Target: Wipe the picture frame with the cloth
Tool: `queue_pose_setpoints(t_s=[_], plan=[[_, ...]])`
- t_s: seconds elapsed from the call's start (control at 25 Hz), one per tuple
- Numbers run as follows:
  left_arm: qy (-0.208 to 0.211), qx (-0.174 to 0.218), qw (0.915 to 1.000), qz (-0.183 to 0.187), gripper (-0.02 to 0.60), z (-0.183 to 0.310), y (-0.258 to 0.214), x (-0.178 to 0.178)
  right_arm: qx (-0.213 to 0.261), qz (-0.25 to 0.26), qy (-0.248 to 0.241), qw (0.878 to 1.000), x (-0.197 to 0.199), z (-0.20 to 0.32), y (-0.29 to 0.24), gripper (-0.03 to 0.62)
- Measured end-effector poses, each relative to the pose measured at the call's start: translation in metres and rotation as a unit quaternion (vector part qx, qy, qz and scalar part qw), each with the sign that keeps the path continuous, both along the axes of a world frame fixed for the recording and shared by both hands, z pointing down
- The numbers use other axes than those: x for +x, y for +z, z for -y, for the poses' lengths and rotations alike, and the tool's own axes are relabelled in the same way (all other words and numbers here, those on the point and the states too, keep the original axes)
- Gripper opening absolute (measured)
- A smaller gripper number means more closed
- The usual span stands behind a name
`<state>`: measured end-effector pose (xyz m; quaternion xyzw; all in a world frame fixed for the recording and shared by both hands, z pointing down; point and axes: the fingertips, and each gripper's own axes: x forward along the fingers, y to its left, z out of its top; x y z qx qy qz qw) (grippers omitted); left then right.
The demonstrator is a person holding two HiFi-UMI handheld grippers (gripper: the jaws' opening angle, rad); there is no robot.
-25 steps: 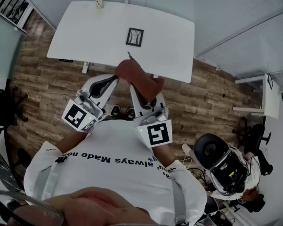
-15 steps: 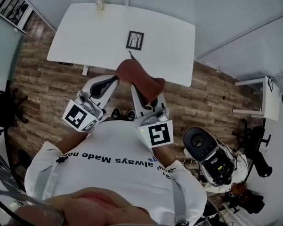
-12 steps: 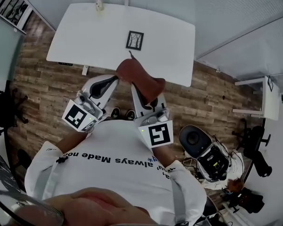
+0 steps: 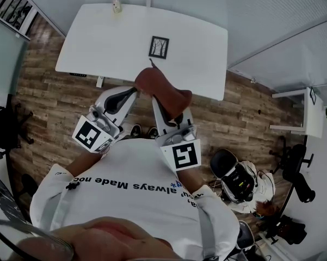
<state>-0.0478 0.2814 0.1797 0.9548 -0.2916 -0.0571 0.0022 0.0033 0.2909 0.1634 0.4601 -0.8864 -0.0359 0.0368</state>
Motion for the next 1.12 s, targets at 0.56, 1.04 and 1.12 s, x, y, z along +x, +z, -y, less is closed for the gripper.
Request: queue_pose_setpoints(t_s=[0.56,1.04,1.12], plan=[[0.003,-0.015,0.9999,-0.001,0.003,-0.010,0.013,-0.057,-0.010,-0.011,0.000,1.000,-0.055,-0.008,0.008,0.031],[0.007,-0.009,0.9999,-0.002,0.002,0.017,0.010,-0.046,-0.010,-0.007,-0.002,1.000,-0.047,0.020,0.009,0.031],[0.010,-0.009,0.9999,-0.002,0.002,0.026,0.009,-0.036,-0.007,-0.005,0.001,1.000,-0.038,0.029,0.008,0.031]])
